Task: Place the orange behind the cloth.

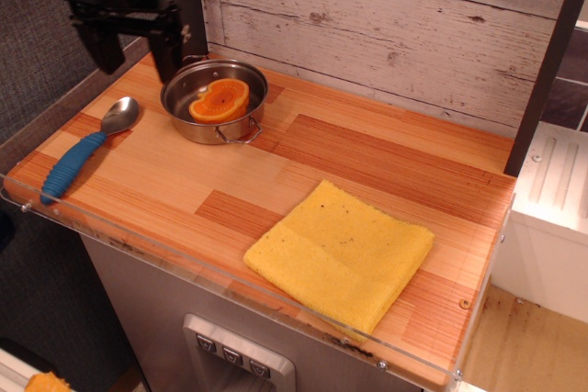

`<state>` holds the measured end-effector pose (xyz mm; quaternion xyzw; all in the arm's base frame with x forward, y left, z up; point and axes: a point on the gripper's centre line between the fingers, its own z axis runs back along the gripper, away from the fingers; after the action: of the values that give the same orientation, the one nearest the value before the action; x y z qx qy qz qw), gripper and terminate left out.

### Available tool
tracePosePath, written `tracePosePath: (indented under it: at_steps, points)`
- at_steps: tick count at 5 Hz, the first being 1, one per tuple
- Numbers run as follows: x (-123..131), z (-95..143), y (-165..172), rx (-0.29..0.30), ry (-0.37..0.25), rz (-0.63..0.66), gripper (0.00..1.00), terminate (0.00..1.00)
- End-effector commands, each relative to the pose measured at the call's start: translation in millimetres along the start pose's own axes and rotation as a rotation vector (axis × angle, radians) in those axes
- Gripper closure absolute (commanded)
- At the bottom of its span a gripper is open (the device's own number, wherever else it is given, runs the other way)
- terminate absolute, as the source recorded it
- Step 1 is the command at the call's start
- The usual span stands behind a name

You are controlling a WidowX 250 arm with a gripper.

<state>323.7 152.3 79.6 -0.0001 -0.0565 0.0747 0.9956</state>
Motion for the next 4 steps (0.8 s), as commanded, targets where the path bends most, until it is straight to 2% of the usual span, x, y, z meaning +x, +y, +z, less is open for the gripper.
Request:
tracePosePath:
  at_steps: [1,3,4]
  points:
    - [30,-6,-8,0.038,-0.02,0.004,0.0,0.0]
    - [30,-17,-18,0.05,-0.002,-0.006,0.0,0.0]
    - [29,-15,-23,0.044,-0.005,-0.002,0.0,0.0]
